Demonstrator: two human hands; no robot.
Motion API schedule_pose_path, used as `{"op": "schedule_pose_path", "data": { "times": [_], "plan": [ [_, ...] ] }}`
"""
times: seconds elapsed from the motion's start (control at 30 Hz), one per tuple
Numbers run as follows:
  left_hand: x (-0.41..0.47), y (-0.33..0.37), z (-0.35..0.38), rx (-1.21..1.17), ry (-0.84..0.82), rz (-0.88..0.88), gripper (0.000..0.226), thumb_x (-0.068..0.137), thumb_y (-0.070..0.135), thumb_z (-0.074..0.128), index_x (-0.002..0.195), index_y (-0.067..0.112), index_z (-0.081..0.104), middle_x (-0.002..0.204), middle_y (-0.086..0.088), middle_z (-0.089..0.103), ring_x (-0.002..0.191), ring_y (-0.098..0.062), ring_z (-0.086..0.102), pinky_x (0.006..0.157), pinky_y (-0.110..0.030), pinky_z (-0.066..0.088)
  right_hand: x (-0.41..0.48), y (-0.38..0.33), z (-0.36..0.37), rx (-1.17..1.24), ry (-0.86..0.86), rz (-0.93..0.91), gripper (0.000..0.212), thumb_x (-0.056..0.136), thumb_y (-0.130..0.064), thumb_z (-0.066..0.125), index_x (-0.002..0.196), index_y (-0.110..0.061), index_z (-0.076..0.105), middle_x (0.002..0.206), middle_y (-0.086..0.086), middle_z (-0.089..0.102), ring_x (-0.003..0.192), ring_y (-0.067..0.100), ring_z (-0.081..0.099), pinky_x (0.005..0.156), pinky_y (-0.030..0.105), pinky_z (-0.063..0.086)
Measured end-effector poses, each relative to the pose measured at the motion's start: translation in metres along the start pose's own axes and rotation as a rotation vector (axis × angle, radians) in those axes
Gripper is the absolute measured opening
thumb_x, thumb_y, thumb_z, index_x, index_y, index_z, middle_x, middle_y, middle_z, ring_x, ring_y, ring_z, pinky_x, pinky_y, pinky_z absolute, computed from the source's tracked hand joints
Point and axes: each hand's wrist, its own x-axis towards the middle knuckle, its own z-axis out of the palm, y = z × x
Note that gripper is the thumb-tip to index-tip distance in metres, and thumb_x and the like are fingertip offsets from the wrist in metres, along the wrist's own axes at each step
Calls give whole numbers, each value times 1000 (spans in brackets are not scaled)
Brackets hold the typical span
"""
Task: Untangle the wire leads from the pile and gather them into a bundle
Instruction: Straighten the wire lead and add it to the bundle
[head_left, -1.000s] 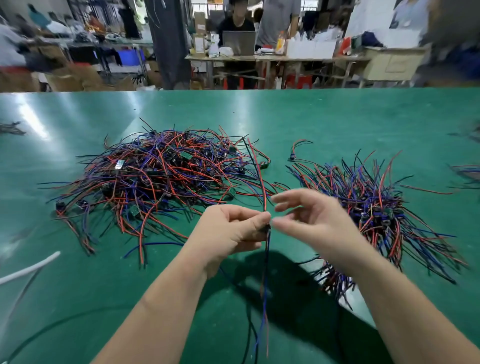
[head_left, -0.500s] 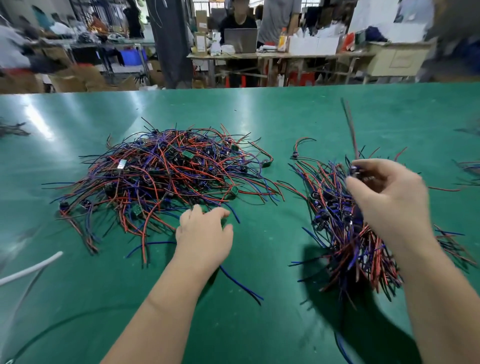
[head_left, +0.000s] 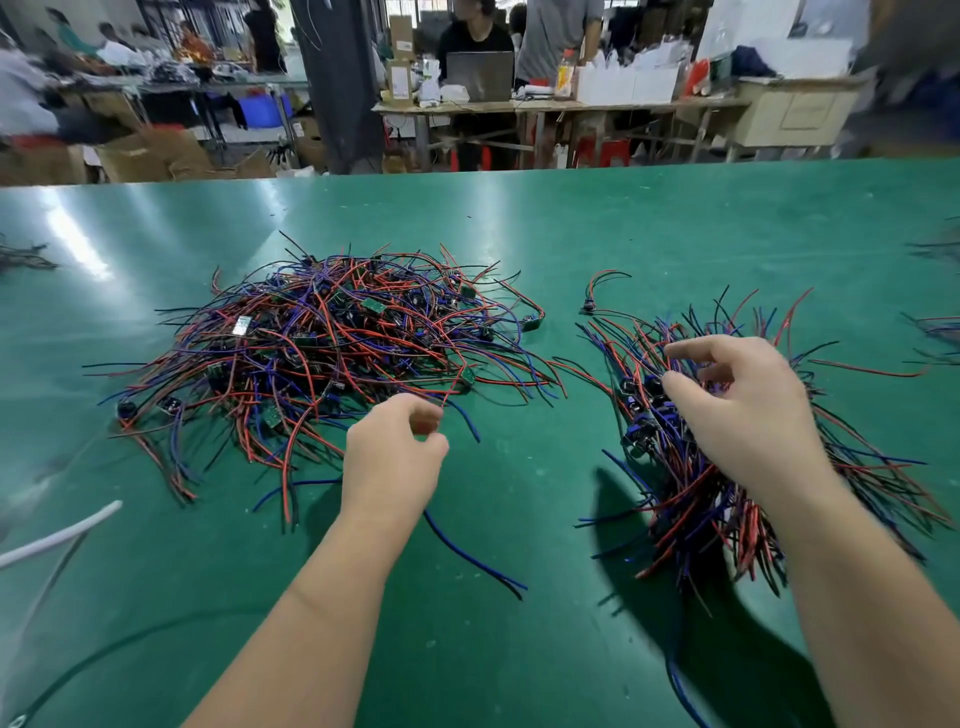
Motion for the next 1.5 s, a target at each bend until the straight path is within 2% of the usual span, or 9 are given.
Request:
{"op": "schedule_pose_path", "data": {
  "times": [0.23, 0.43, 0.57, 0.67, 0.8, 1.0, 1.13, 1.37, 1.5],
  "plan": [
    [-6, 35, -11, -1085, -301, -137, 25, 77, -10, 65, 80, 13, 73, 75, 2, 73, 62, -3, 63, 60, -13, 51, -9, -16, 14, 689, -294, 234, 13, 92, -6, 56, 95, -9, 68, 79, 8, 71, 70, 19, 65, 67, 27, 51],
    [-38, 50, -6, -997, -813, 190, 26, 66, -6, 66, 78, 16, 77, 89, -3, 73, 91, -15, 66, 81, -20, 52, -23, -34, 25, 1189, -631, 376, 28, 79, -23, 59, 102, -6, 62, 84, 17, 70, 64, 20, 64, 60, 25, 51],
    [-47, 50, -1, -832, -1032, 236, 25, 75, -7, 69, 80, 16, 74, 78, 4, 71, 70, -3, 63, 66, -14, 48, -26, -34, 24, 1258, -599, 326, 21, 64, -1, 66, 83, -6, 73, 83, 16, 72, 66, 19, 70, 57, 20, 54],
    [-43, 48, 3, -633, -839, 231, 9, 81, 22, 72, 75, 15, 71, 74, -3, 73, 62, -11, 66, 65, -25, 53, -23, -31, 21, 1271, -532, 266, 21, 62, -2, 67, 76, -14, 77, 82, 11, 74, 70, 15, 71, 57, 15, 52],
    [-36, 47, 12, -586, -398, 156, 44, 81, 63, 55, 78, 21, 68, 85, -3, 75, 74, -19, 72, 78, -39, 56, -23, -30, 19, 1279, -510, 212, 21, 63, -3, 66, 76, -16, 77, 81, 8, 74, 70, 13, 71, 58, 16, 52],
    [-32, 54, 10, -1186, -418, -30, 31, 80, 34, 55, 98, 13, 69, 98, -5, 74, 84, -16, 70, 72, -28, 57, -36, -37, 29, 1178, -682, 181, 19, 63, -1, 68, 79, -9, 76, 82, 16, 73, 71, 20, 72, 58, 19, 53],
    [-32, 57, 0, -1306, -473, -95, 29, 79, 23, 56, 103, 9, 66, 92, -6, 73, 75, -15, 69, 57, -22, 54, -36, -38, 29, 1122, -751, 185, 18, 67, -8, 66, 81, -8, 76, 87, 15, 73, 76, 24, 72, 62, 21, 55],
    [-30, 61, -7, -1418, -351, -164, 31, 70, 27, 60, 96, 10, 65, 82, -4, 74, 58, -8, 65, 56, -19, 54, -27, -34, 25, 1057, -553, 181, 20, 79, -16, 59, 72, -8, 75, 78, 12, 72, 65, 17, 65, 58, 18, 49],
    [-24, 58, -22, -1725, -560, -383, 46, 58, 36, 69, 99, 16, 65, 81, 4, 73, 47, -2, 63, 39, -13, 48, -26, -31, 28, 1087, -561, 245, 26, 87, -8, 55, 70, -6, 74, 75, 13, 70, 60, 16, 63, 54, 18, 48]
  ]
}}
